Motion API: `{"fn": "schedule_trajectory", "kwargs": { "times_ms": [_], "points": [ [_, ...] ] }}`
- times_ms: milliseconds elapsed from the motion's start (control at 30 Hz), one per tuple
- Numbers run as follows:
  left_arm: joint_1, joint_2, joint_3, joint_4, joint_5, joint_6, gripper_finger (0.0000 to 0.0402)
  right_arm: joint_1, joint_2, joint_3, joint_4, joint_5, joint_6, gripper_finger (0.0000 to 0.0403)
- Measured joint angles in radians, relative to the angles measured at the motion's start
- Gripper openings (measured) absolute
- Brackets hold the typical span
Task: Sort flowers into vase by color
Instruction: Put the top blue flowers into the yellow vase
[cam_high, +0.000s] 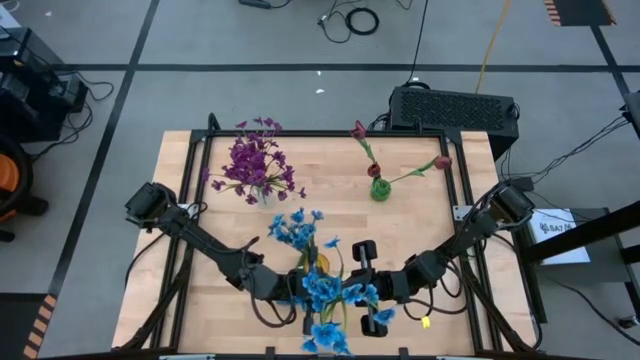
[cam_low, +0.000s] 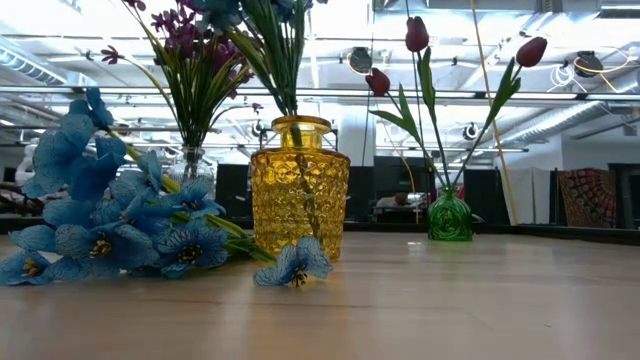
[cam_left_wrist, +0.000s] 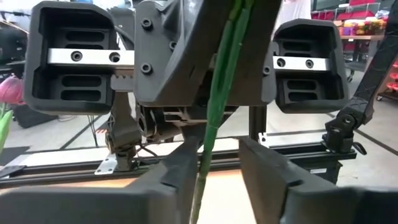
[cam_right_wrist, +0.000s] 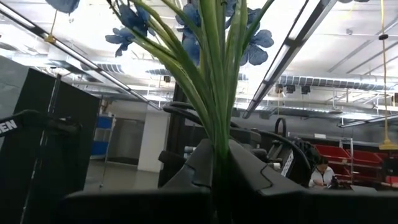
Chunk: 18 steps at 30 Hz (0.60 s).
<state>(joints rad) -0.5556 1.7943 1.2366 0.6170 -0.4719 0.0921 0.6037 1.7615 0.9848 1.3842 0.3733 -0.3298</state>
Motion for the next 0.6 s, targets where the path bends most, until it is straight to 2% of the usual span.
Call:
{"fn": "schedule_trajectory", "kwargs": {
  "times_ms": [300,400,467,600],
  "points": [
    [-0.009,-0.006,0.000,-0.003,-0.008,0.022,0.0036,0.015,-0.005,0.000,0.001,-0.001,0.001,0.0048],
    [-0.025,-0.023,0.000,-0.014,-0.028,0.027,0.0013,0.031,-0.019,0.000,-0.001,0.063,0.011,0.0056],
    [-0.039,-0.048,-0.001,-0.045,-0.058,0.027,0.0009,0.045,-0.038,0.000,-0.049,0.100,0.010,0.0067],
    [-0.075,-0.108,-0.001,-0.145,-0.141,0.016,0.0010,0.064,-0.100,0.000,-0.177,0.106,0.038,0.0101]
  ]
}}
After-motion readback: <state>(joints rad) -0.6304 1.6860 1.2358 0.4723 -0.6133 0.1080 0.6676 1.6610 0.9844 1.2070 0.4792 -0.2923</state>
